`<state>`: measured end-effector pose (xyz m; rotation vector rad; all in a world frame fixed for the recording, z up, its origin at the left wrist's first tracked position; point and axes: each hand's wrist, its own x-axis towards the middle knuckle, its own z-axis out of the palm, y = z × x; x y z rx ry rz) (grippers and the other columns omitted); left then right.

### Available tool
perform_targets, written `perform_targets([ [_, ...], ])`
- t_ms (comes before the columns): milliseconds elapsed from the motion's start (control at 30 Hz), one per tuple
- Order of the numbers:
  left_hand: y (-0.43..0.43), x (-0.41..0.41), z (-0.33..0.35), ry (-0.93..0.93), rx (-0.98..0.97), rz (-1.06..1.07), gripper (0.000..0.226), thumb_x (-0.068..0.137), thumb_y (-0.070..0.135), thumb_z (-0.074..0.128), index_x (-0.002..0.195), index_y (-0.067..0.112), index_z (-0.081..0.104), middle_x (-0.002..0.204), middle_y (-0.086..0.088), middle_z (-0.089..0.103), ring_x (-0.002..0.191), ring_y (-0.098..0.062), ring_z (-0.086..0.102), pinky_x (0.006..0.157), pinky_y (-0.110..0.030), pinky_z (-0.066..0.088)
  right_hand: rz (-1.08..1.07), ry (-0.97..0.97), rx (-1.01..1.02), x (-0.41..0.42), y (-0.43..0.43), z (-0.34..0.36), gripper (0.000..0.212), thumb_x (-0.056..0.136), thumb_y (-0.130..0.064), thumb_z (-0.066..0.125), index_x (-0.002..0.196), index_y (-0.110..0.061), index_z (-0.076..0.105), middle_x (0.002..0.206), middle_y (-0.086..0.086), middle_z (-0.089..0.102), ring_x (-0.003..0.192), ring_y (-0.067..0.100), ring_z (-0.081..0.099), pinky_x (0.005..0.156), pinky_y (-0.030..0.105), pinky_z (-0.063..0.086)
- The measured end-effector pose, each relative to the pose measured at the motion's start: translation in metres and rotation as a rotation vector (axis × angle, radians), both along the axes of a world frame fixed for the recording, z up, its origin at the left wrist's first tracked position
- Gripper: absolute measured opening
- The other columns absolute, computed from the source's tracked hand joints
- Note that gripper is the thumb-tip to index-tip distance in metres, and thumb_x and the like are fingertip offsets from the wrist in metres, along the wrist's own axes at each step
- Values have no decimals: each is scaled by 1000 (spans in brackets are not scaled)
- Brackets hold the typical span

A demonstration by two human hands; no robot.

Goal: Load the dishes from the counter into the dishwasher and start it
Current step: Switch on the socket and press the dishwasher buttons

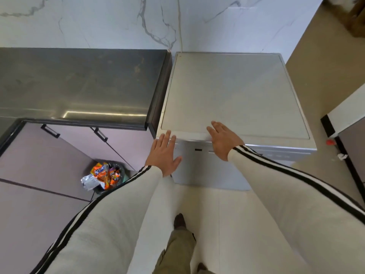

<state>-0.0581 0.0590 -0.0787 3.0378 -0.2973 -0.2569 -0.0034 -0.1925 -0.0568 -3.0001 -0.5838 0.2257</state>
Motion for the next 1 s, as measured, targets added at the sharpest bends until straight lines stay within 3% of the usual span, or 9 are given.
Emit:
perform_targets([
  [200,-1,-15,-9,-56,25,-3,86,98,54,42,158,13,-4,166,-8,-13,153,-27,-10,124,-43,-2,-28,-23,51,-25,8,-13,69,93,-9,45,156,-15,19,165,8,9,152,24,8,123,35,12],
  [433,14,-2,-45,-214,85,3,93,96,54,45,157,9,-8,165,-11,-16,152,-28,-15,124,-48,0,-34,-219,97,-47,12,-54,62,95,-11,45,154,-9,27,163,10,19,151,26,14,124,37,7],
  [600,33,9,-74,-319,84,-35,94,96,56,47,157,9,-6,166,-11,-10,153,-28,-10,124,-48,2,-22,-402,143,-58,35,-87,63,89,-11,53,150,-5,36,160,12,26,149,29,20,123,45,13],
  [833,25,34,-105,-597,21,-112,102,86,67,54,156,5,12,164,-13,13,152,-31,8,123,-53,6,-49,-603,64,-56,60,-146,80,89,-17,57,157,-10,15,165,15,1,152,32,-3,122,56,4],
  [1000,21,47,-130,-787,1,-97,110,79,76,53,154,4,17,158,-14,25,149,-33,19,122,-56,9,-80,-770,22,-39,61,-172,77,89,-25,54,156,-12,19,165,13,4,152,32,1,120,58,8],
])
